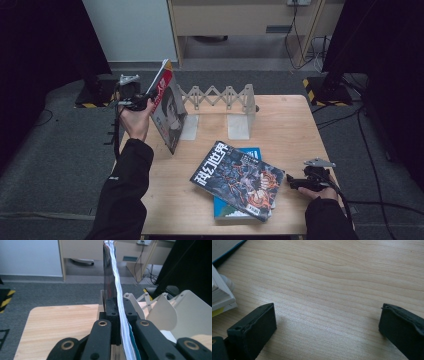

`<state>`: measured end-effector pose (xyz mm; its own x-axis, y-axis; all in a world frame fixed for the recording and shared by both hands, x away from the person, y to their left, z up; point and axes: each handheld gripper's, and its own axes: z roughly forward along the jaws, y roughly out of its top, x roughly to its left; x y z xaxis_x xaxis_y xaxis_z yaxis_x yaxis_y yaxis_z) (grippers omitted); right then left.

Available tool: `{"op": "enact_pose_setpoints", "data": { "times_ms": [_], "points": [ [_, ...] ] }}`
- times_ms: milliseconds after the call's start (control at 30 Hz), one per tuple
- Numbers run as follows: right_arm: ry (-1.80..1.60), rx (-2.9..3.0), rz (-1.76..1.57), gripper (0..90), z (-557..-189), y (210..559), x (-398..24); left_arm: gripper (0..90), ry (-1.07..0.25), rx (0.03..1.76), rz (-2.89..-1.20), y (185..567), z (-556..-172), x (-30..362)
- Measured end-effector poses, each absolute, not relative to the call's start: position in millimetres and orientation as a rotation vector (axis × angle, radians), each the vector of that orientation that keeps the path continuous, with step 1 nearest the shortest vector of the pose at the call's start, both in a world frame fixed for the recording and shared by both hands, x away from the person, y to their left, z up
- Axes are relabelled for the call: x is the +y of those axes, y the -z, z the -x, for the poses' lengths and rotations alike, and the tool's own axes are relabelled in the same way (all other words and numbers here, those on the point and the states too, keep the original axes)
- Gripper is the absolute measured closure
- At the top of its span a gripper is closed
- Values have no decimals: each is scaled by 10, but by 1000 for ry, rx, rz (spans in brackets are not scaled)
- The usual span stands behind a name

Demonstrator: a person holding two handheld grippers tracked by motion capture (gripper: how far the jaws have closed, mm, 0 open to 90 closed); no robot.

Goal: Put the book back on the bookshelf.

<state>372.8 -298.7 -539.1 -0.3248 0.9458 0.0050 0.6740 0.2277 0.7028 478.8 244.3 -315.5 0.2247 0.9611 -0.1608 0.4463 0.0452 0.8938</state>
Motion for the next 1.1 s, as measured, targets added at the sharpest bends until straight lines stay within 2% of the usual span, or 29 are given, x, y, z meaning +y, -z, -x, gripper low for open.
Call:
{"op": "enact_pose_setpoints", "data": {
  "times_ms": [133,733,833,933,1100],
  "points": [
    [-859,2084,-1487,14,-3729,5391,-2989,865,-742,1363,-1544,3205,-4801,2406],
    [-858,2088,-1486,14,-3728,5389,-2992,854,-722,1359,-1524,3351,-4752,2474],
    [-858,2088,-1486,14,-3727,5389,-2991,830,-721,1350,-1525,3359,-4736,2487],
    [-859,2087,-1487,14,-3725,5390,-2991,750,-720,1329,-1505,3353,-4706,2505],
    [-861,2083,-1482,13,-3726,5393,-2992,691,-724,1293,-1483,3310,-4623,2526]
  ]
}}
